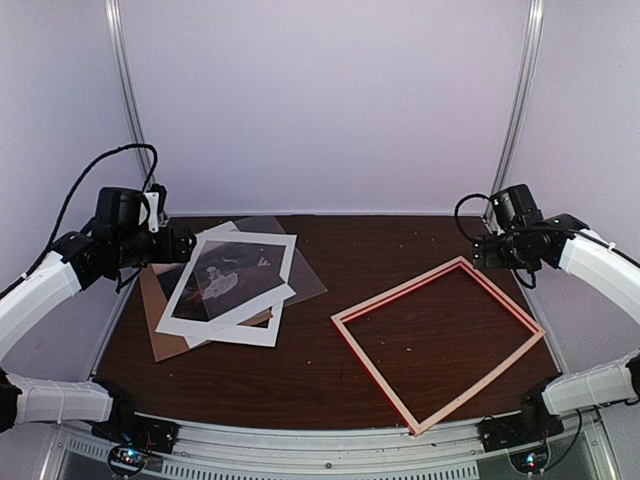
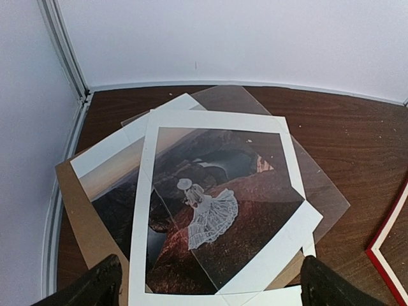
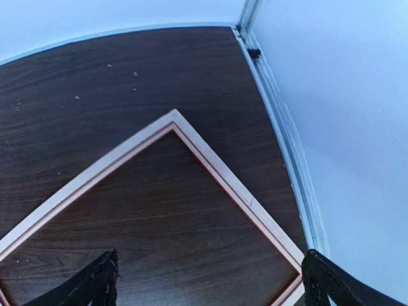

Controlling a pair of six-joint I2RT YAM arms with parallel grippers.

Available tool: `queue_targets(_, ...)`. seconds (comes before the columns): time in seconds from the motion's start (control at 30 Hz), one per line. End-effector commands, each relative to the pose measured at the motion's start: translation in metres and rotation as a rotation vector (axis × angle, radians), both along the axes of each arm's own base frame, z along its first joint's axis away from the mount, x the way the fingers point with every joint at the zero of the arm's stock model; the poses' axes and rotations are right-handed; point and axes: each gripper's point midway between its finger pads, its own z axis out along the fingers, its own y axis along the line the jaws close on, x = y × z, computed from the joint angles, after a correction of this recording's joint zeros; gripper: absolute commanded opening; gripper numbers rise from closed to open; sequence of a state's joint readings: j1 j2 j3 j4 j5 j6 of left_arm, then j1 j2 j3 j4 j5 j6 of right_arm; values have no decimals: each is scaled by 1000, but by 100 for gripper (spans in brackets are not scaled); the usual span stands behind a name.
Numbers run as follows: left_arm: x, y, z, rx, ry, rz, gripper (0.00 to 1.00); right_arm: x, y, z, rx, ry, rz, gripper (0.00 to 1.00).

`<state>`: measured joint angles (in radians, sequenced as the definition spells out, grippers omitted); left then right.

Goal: Put the photo into the frame
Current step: Rotate the frame body at the center of the board.

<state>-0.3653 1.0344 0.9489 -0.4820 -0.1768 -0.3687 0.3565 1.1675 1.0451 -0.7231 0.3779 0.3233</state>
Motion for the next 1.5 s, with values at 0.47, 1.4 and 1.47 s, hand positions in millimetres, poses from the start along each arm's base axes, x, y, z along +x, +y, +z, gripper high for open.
queue_targets(0.47, 0, -20, 14, -140, -21, -72, 98, -83, -77, -134, 491, 220, -573, 100)
queue_targets(1.4, -1, -25, 16, -174, -26, -87, 98, -92, -83, -195, 511, 255, -650, 63)
queue_targets(1.47, -1, -26, 15, -176, -22, -89, 98, -86, -82, -196, 510, 262, -624, 58)
